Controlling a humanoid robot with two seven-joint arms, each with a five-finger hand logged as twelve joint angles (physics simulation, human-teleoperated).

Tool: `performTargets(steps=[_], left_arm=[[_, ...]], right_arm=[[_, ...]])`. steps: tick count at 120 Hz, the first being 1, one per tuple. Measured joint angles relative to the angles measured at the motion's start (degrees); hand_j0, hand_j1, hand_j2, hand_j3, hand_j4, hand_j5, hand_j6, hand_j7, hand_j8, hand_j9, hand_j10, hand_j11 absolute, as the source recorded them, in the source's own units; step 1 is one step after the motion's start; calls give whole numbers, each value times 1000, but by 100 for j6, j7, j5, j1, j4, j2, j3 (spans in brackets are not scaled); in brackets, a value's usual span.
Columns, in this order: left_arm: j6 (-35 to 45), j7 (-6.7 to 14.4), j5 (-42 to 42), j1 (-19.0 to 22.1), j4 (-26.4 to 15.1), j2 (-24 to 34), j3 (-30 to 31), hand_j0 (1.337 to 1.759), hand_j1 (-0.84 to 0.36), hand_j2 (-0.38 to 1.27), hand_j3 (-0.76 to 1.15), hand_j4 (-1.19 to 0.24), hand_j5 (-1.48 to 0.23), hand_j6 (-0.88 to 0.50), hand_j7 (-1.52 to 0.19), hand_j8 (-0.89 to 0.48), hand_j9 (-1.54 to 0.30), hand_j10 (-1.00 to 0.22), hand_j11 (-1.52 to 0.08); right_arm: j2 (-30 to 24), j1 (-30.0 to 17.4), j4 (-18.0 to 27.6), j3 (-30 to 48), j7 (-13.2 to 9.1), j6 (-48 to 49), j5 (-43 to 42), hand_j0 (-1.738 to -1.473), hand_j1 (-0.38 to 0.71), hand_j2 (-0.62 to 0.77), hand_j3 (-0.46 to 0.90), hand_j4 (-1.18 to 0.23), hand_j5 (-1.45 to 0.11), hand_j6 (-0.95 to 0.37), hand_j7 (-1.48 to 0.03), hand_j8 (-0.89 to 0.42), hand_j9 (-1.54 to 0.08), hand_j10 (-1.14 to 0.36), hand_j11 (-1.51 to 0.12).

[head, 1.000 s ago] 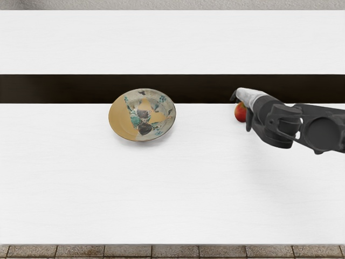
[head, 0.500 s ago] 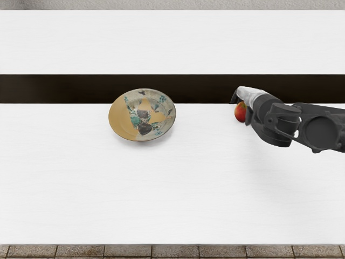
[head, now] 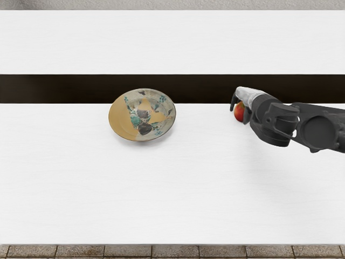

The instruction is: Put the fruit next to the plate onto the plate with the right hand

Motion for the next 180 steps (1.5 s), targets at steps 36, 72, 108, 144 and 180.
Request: performTargets(steps=[36,72,108,144,180], left_arm=[[-2,2,0,0,0,0,0,1658,349,0,0,0,0,0,0,0,0,0,0],[-3,0,0,0,0,0,0,1658,349,0,0,0,0,0,0,0,0,0,0],[-2,0,0,0,0,0,0,1658,349,0,0,0,0,0,0,0,0,0,0],[-2,0,0,0,0,0,0,1658,349,0,0,0,0,0,0,0,0,0,0],[-1,0,0,0,0,0,1,1658,349,0,0,0,0,0,0,0,0,0,0]], right_arm=[[72,52,-80,73,-1,45,23,-1645,280,97,0,-725,-1023,-342,-976,-251,-1023,-488,-1028],[487,516,-73,242,3,72,54,-1644,282,99,1,-735,-1067,-327,-1001,-224,-1069,-470,-1081],[1178,938,-27,291,188,193,43,-1644,280,94,1,-745,-1107,-318,-1017,-208,-1089,-460,-1105],[1575,1254,166,321,884,205,43,-1645,277,99,1,-750,-1117,-320,-1017,-203,-1091,-462,-1105],[1780,907,188,337,979,191,63,-1646,271,91,1,-754,-1134,-321,-1019,-203,-1098,-460,-1105]])
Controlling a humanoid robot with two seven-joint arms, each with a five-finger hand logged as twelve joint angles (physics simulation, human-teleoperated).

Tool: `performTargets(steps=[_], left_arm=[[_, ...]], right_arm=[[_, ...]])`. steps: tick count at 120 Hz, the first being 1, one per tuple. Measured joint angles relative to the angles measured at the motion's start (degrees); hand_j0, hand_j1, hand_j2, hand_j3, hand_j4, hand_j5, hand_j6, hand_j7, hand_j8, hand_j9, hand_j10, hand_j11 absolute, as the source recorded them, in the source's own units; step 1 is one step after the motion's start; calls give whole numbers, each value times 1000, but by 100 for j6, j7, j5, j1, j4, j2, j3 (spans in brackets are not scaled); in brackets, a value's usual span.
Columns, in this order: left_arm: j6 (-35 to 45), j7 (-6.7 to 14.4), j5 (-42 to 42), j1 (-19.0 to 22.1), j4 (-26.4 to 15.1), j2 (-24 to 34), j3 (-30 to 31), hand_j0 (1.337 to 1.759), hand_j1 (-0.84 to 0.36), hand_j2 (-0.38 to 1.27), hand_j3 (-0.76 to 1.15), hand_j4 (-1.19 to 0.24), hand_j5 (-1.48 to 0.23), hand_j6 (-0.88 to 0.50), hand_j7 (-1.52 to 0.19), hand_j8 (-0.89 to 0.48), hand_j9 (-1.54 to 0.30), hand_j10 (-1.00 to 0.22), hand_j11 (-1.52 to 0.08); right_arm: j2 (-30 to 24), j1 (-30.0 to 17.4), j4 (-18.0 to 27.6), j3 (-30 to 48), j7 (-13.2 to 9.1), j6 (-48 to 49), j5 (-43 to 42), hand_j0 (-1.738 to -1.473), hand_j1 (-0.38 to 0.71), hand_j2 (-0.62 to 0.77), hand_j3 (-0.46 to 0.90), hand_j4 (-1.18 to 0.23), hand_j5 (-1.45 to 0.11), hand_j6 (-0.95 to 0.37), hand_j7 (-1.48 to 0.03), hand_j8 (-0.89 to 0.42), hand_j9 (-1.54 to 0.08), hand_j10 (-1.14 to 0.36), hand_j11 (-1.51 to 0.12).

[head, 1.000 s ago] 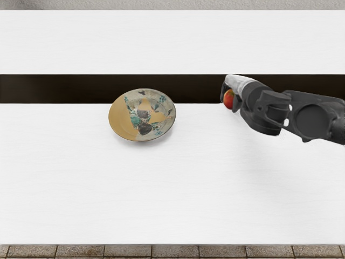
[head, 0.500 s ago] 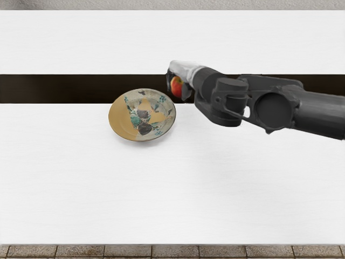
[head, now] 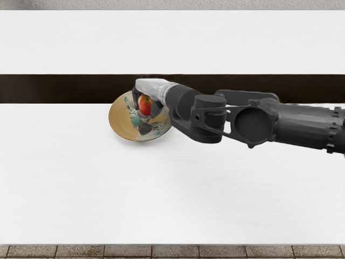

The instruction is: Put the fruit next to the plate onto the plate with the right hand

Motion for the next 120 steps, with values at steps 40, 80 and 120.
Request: performTargets(steps=[40,80,120], left_arm=[[-1,0,0,0,0,0,0,1658,349,0,0,0,0,0,0,0,0,0,0],[-1,1,0,0,0,0,1,1658,349,0,0,0,0,0,0,0,0,0,0],[0,1,0,0,-1,0,1,1658,349,0,0,0,0,0,0,0,0,0,0]], right_arm=[[-2,-325,5,655,-40,123,53,-1655,-129,18,0,-246,-361,-143,-329,-106,-351,-208,-354],[-2472,-437,520,2449,-59,3755,2708,-1658,-285,0,0,-67,-94,-48,-88,-40,-92,-60,-93],[-4213,-1417,573,2615,-45,4220,4511,-1658,-317,-3,0,-31,-41,-28,-39,-26,-40,-29,-40]])
